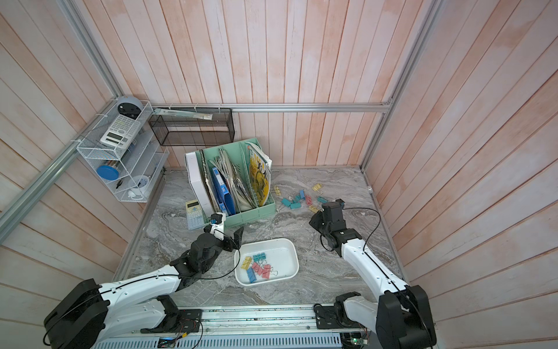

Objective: Put the binder clips in the storage box
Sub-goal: Pick up the binder clip at the center of the board.

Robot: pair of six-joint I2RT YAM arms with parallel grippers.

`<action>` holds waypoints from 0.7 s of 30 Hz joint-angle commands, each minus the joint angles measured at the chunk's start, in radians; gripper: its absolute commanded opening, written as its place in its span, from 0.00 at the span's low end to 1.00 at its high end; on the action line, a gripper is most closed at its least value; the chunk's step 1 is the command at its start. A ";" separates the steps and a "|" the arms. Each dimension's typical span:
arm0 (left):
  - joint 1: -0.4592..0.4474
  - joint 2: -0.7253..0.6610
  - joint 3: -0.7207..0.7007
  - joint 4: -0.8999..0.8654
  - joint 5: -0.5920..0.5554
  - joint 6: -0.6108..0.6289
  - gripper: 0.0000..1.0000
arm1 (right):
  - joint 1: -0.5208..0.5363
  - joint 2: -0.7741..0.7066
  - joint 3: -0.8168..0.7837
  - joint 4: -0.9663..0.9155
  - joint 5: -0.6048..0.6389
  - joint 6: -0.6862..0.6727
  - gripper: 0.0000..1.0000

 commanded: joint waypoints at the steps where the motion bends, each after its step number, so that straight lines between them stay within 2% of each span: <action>1: -0.005 0.020 0.030 -0.005 0.012 0.017 1.00 | -0.013 0.062 0.063 0.048 0.109 0.265 0.38; 4: -0.005 0.032 0.041 -0.016 0.023 0.010 1.00 | -0.040 0.167 0.121 0.037 0.052 0.325 0.44; 11: -0.008 0.025 0.033 -0.006 0.042 0.049 1.00 | -0.098 0.370 0.175 0.206 -0.060 0.350 0.55; 15: -0.009 0.029 0.033 -0.001 0.041 0.058 1.00 | -0.107 0.462 0.232 0.239 -0.133 0.291 0.57; 21: -0.013 0.043 0.043 -0.010 0.052 0.053 1.00 | -0.107 0.567 0.252 0.340 -0.199 0.312 0.58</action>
